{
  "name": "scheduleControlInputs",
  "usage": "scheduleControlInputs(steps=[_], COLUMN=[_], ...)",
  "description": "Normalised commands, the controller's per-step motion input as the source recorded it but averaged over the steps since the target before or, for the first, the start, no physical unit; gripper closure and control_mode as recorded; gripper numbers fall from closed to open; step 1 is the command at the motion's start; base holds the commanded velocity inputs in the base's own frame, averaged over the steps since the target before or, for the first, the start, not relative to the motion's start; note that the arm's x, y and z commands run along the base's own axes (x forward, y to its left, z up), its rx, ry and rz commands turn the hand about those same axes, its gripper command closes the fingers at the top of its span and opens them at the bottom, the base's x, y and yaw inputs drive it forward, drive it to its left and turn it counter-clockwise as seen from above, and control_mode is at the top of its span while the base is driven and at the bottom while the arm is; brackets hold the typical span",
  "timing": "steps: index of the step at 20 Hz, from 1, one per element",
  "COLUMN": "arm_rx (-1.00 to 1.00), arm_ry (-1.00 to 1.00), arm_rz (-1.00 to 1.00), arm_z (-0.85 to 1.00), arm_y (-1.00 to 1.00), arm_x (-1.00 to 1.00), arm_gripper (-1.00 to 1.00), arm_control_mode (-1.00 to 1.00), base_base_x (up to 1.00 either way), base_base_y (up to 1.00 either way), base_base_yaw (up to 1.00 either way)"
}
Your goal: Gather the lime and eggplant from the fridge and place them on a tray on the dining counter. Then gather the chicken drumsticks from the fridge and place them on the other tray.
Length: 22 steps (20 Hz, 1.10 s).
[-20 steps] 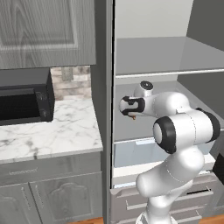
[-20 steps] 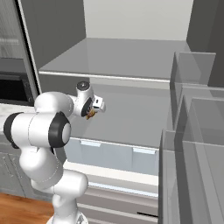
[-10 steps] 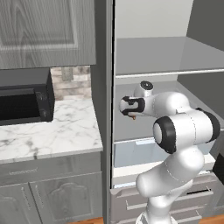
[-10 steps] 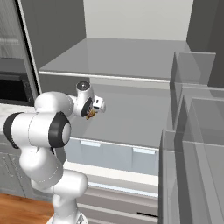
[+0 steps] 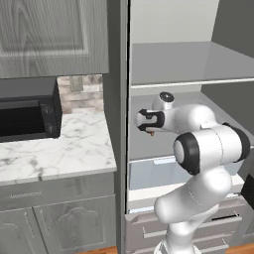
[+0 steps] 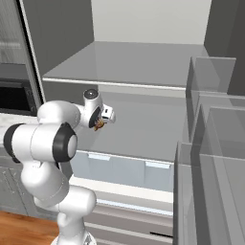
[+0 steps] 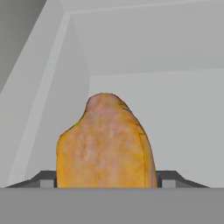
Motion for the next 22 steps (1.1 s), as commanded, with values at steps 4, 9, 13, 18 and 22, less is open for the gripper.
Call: scheduleControlInputs(steps=[4, 9, 13, 18, 22], arm_rx=[0.0, 0.0, 0.0, 0.0, 0.0], arm_ry=[-0.02, -0.1, -0.12, -0.04, 0.0], arm_rz=[0.0, 0.0, 0.0, 0.0, 0.0], arm_z=[0.0, 0.0, 0.0, 0.04, 0.29], arm_y=[-0.01, -0.13, -0.18, -0.15, -0.06], arm_x=[-0.11, -0.23, -0.28, -0.42, -0.52], arm_gripper=[1.0, 1.0, 1.0, 1.0, 1.0], arm_control_mode=[-1.0, -1.0, -1.0, -1.0, -1.0], base_base_x=[0.0, 0.0, 0.0, 0.0, 0.0], base_base_y=[0.0, 0.0, 0.0, 0.0, 0.0], base_base_yaw=[0.0, 0.0, 0.0, 0.0, 0.0])
